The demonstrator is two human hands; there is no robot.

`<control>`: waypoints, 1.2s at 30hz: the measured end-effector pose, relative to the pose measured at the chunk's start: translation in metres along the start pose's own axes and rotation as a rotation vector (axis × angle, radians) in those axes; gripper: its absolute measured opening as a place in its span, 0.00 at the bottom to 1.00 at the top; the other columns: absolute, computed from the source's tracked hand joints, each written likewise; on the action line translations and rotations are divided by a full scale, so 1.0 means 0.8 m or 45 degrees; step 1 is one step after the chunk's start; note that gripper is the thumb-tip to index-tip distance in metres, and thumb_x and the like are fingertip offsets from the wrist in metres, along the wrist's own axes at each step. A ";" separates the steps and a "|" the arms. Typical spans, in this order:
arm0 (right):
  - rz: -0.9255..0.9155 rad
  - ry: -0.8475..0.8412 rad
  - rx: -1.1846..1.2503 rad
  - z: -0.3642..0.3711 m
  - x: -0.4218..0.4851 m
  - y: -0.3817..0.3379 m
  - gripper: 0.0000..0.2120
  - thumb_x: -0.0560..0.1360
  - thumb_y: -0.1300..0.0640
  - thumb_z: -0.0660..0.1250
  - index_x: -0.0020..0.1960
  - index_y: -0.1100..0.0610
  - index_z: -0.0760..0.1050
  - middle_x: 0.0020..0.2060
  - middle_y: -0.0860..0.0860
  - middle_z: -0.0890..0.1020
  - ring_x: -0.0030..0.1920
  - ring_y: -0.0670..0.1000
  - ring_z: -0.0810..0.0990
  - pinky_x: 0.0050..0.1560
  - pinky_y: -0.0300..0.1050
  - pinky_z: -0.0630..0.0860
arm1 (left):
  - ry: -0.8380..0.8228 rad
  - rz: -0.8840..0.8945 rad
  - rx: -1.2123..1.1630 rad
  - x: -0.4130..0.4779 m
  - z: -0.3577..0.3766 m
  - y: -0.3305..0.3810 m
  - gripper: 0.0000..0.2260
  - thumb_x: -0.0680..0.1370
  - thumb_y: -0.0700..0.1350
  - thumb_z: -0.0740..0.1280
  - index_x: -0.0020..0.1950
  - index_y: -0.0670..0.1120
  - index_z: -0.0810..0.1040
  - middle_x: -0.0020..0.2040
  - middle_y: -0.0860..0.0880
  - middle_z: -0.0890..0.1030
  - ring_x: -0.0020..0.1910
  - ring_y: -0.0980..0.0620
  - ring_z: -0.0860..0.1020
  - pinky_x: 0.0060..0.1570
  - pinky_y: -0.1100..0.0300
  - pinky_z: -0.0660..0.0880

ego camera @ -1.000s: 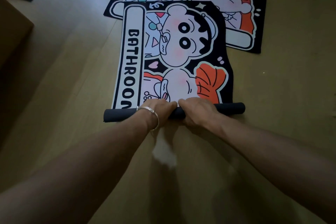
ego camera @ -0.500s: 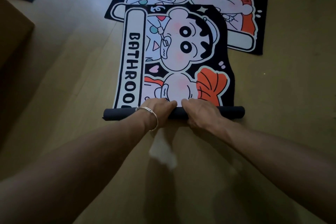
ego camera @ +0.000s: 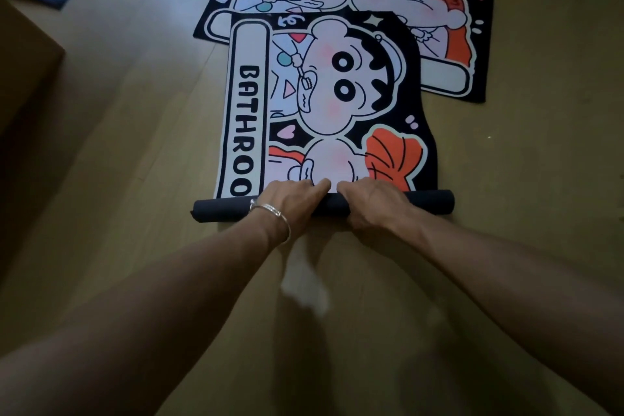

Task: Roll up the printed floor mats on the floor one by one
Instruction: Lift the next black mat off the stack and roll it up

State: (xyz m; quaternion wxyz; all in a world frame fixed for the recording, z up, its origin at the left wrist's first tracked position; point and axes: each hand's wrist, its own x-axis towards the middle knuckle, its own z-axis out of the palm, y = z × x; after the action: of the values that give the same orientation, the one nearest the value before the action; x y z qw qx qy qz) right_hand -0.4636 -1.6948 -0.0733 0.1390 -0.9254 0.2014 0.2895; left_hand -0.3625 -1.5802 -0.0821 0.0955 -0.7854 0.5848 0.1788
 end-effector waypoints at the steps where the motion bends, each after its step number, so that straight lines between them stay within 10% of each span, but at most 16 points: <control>1: -0.002 -0.046 0.007 -0.006 0.003 0.001 0.09 0.75 0.58 0.64 0.52 0.52 0.67 0.40 0.51 0.74 0.39 0.51 0.74 0.40 0.46 0.72 | 0.051 -0.014 0.015 -0.004 0.003 0.000 0.15 0.77 0.44 0.63 0.61 0.48 0.62 0.50 0.46 0.74 0.44 0.46 0.76 0.37 0.55 0.67; 19: 0.014 0.030 -0.109 -0.026 -0.003 0.013 0.12 0.76 0.59 0.65 0.58 0.56 0.68 0.41 0.52 0.72 0.41 0.52 0.74 0.46 0.49 0.77 | -0.044 -0.033 0.002 0.005 -0.024 -0.021 0.10 0.77 0.43 0.63 0.58 0.48 0.68 0.45 0.47 0.76 0.40 0.48 0.74 0.38 0.56 0.70; 28: -0.035 1.140 -0.320 -0.203 -0.019 0.023 0.12 0.76 0.56 0.65 0.58 0.59 0.71 0.48 0.59 0.78 0.47 0.59 0.77 0.50 0.54 0.71 | 0.884 -0.170 0.021 0.013 -0.195 -0.061 0.11 0.76 0.48 0.65 0.56 0.47 0.71 0.46 0.45 0.78 0.41 0.44 0.77 0.38 0.55 0.68; 30: -0.077 0.996 -0.376 -0.187 -0.027 0.019 0.11 0.75 0.57 0.64 0.57 0.58 0.72 0.47 0.58 0.78 0.46 0.58 0.77 0.46 0.53 0.72 | 0.674 -0.127 0.060 0.000 -0.184 -0.058 0.12 0.75 0.50 0.66 0.55 0.48 0.71 0.47 0.44 0.79 0.43 0.43 0.77 0.38 0.54 0.69; 34: -0.158 -0.082 -0.278 -0.060 -0.043 -0.012 0.14 0.74 0.56 0.65 0.60 0.54 0.73 0.54 0.56 0.78 0.54 0.57 0.78 0.47 0.46 0.72 | -0.207 0.044 0.177 -0.039 -0.075 -0.011 0.16 0.76 0.56 0.64 0.60 0.50 0.70 0.55 0.44 0.78 0.53 0.42 0.77 0.43 0.55 0.69; 36: -0.114 -0.204 -0.165 -0.017 -0.044 -0.018 0.14 0.75 0.57 0.65 0.60 0.54 0.72 0.54 0.56 0.78 0.52 0.56 0.77 0.49 0.48 0.74 | -0.264 0.055 0.167 -0.044 -0.035 0.000 0.14 0.77 0.52 0.63 0.61 0.49 0.69 0.55 0.44 0.78 0.52 0.43 0.77 0.44 0.53 0.70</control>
State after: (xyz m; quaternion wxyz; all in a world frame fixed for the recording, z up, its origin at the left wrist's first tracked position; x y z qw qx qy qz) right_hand -0.4771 -1.6772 -0.0401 0.1074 -0.9143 0.1289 0.3685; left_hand -0.3666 -1.5590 -0.0423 0.2027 -0.7420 0.5991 0.2224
